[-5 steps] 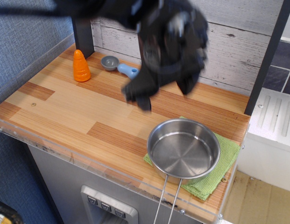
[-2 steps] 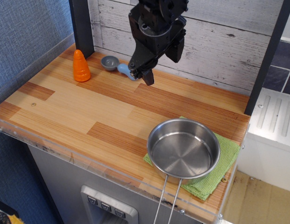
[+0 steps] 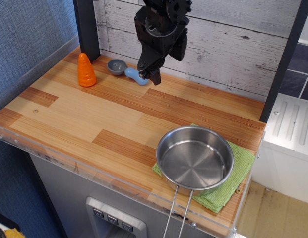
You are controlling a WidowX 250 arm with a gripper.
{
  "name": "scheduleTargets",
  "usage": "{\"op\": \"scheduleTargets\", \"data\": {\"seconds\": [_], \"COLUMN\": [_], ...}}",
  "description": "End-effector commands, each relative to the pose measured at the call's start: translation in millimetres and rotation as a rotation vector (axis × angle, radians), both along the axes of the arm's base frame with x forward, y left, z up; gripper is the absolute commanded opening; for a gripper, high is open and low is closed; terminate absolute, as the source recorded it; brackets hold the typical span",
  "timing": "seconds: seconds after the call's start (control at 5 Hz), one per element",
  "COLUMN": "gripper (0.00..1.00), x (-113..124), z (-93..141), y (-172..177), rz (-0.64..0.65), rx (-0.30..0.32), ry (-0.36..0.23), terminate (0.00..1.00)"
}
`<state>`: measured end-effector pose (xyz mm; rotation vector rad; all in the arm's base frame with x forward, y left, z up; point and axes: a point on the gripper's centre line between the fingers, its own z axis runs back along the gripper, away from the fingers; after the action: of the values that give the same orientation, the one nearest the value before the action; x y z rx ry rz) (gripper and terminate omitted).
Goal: Take the spoon and place it above the silver vessel.
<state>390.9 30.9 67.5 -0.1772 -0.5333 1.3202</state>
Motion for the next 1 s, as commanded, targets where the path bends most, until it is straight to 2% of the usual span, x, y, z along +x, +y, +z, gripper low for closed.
{"op": "scheduleTargets", "data": {"seconds": [0.0,0.4,0.6,0.8], "gripper": [1.0,1.0,1.0,1.0], "x": [13,7,2,2], "z": [-1,-19,-30,-34], "y": [39,54,59,61], "rz": [0.101,0.185,0.219,0.234], "rx": [0.021,0.046,0.038,0.061], "ry": [-0.007,0.066,0.104,0.16], "terminate": [0.0,0.0,0.0,0.0]}}
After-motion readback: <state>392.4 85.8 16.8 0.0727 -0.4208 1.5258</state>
